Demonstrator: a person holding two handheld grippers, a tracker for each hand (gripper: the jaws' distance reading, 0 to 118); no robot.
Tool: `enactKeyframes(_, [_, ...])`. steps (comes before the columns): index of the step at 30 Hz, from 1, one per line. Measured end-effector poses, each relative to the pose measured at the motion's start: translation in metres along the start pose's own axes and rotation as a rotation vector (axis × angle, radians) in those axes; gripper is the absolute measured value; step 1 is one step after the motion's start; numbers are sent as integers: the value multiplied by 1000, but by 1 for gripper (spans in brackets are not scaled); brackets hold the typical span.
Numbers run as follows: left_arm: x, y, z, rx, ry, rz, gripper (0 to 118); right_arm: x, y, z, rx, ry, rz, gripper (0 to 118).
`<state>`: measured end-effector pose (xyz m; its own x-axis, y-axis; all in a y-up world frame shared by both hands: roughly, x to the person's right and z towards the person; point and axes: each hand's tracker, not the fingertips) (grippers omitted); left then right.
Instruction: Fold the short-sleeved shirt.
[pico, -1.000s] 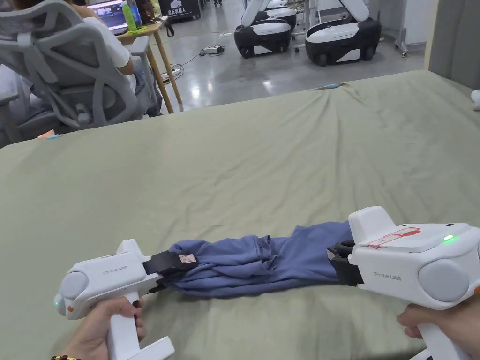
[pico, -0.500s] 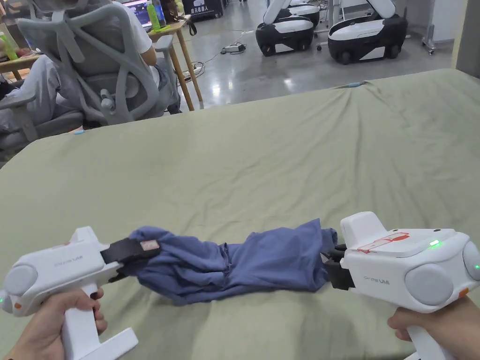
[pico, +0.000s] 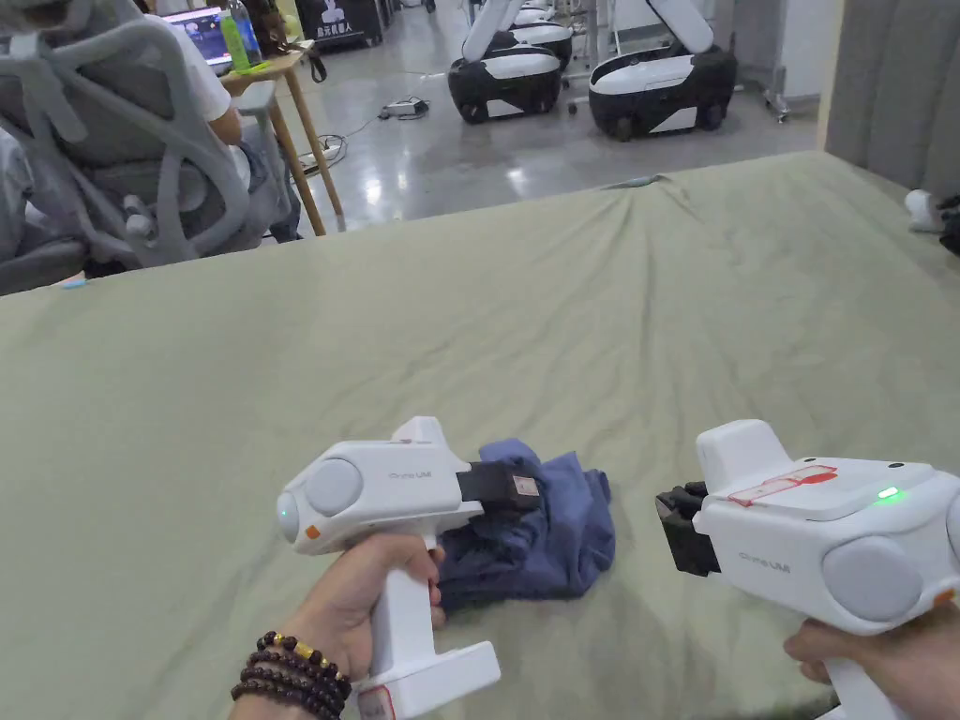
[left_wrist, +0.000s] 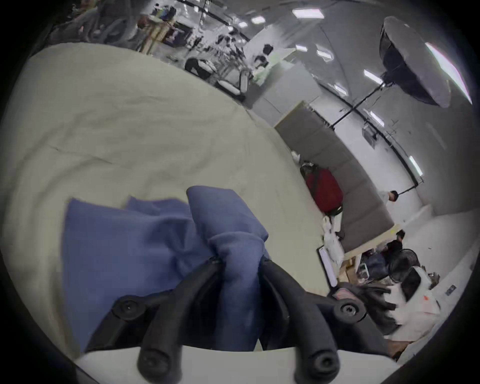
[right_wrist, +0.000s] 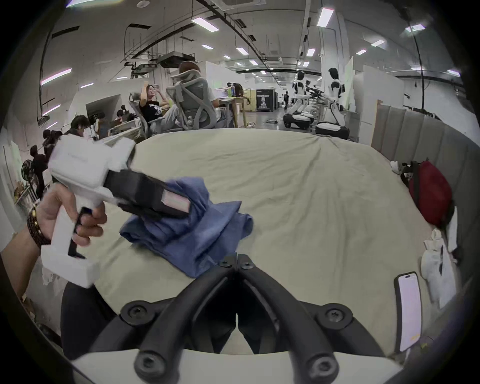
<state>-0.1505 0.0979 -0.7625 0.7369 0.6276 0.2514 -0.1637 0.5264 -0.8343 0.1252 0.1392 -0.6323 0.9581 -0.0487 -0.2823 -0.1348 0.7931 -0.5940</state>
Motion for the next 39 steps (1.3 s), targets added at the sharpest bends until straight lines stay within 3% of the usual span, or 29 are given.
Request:
enactKeyframes(5, [-9, -6, -8, 8, -31, -3, 21, 15, -3, 4, 5, -23, -16, 0])
enactKeyframes(7, [-8, -1, 5, 23, -121, 39, 58, 17, -4, 4, 3, -28, -21, 0])
enactKeyframes(8, [-4, 0, 18, 35, -183, 46, 82, 18, -5, 3, 0, -27, -23, 0])
enactKeyframes(9, [-2, 3, 30, 57, -228, 50, 116, 18, -6, 0, -3, -24, -23, 0])
enactKeyframes(13, [-4, 12, 82, 227, -194, 19, 118, 17, -8, -1, -1, -9, -33, 0])
enactKeyframes(14, [-7, 15, 89, 207, -144, 13, 116, 16, -8, -1, -1, -2, -34, 0])
enactKeyframes(15, [-11, 16, 93, 181, -117, 10, 102, 15, -8, -2, -1, 2, -34, 0])
enactKeyframes(16, [-17, 20, 91, 165, -117, 10, 76, 14, -8, -2, 0, 3, -33, 0])
enactKeyframes(18, [-24, 16, 89, 158, -99, 23, 1, 11, -7, -1, 2, 12, -26, 0])
enactKeyframes(20, [-24, 7, 74, 141, -32, 22, 1, 11, -7, -1, 2, 15, -25, 0])
enactKeyframes(26, [-5, -9, -2, -21, -125, 34, 0, 17, -9, 3, -4, 13, -31, 0])
enactKeyframes(31, [12, -23, -70, -94, -84, 16, 0, 31, -14, 13, -18, -15, -39, 0])
enactKeyframes(37, [32, -36, -32, -52, -108, 26, 0, 42, -6, 16, -29, -47, -51, 0])
enactKeyframes(39, [41, -39, -4, 7, -104, -19, 0, 36, 9, 9, 25, 66, -64, 0])
